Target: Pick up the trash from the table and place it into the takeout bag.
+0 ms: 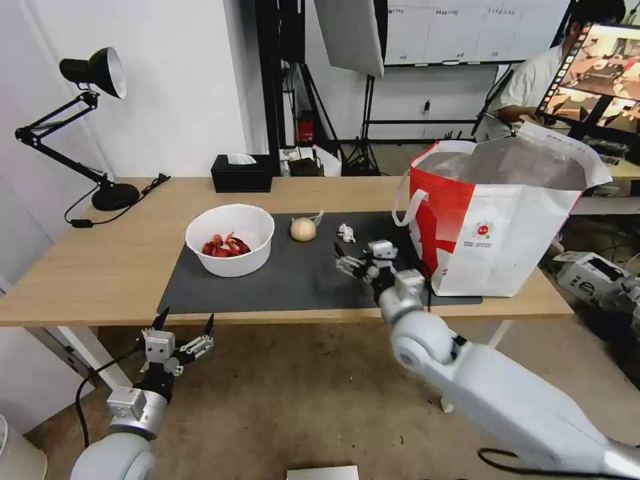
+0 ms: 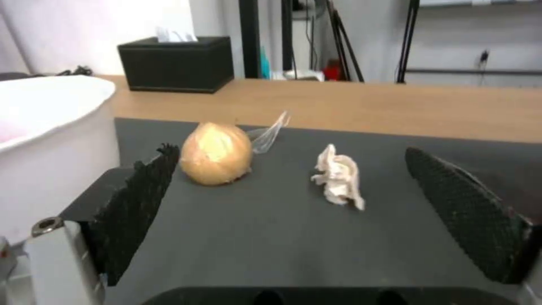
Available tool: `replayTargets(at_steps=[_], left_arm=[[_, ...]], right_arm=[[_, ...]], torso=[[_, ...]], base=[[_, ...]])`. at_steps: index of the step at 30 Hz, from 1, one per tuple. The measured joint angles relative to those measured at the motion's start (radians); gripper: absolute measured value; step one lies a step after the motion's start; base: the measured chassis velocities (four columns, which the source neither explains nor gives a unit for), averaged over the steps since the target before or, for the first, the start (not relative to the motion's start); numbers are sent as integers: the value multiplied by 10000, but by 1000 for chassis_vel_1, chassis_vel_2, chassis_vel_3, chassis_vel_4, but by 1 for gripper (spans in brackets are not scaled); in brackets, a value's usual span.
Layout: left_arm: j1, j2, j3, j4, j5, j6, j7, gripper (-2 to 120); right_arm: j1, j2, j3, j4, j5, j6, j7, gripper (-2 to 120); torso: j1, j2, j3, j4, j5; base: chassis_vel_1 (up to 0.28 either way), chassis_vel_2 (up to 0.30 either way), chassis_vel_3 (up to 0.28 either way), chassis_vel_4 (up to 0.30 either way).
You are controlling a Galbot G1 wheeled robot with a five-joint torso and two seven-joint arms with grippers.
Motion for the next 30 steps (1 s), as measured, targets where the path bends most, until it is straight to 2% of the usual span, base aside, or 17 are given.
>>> replayTargets(at_steps=[11,17,19,21,30], left_arm=[[87,99,-127,5,-36,2,1,100],[54,113,-134,-8,-45,20,3,100],[54,113,-134,-9,-46,20,3,100],[38,108,-131,11,-50,22,4,100],[33,108,-200,57,-74,22,7,100]], right_arm=[[1181,1092,-442,-1744,350,-338,227,100],[1567,1775,-554,-2617,240,-945,1145,100],[1576,1788,-555,-2637,239,-958,1170,100],[1947,2235,-554,-3482,248,-1330,1660,100],[2491,2786,-498,-4823,613,-1638,1446,100]], torso=[[0,0,0,-1,1],[0,0,0,-1,2],[0,0,0,-1,3],[0,0,0,0,3],[0,0,0,-1,3]], base=[[0,0,0,0],[0,0,0,0],[0,0,0,0],[0,0,0,0],[0,0,0,0]])
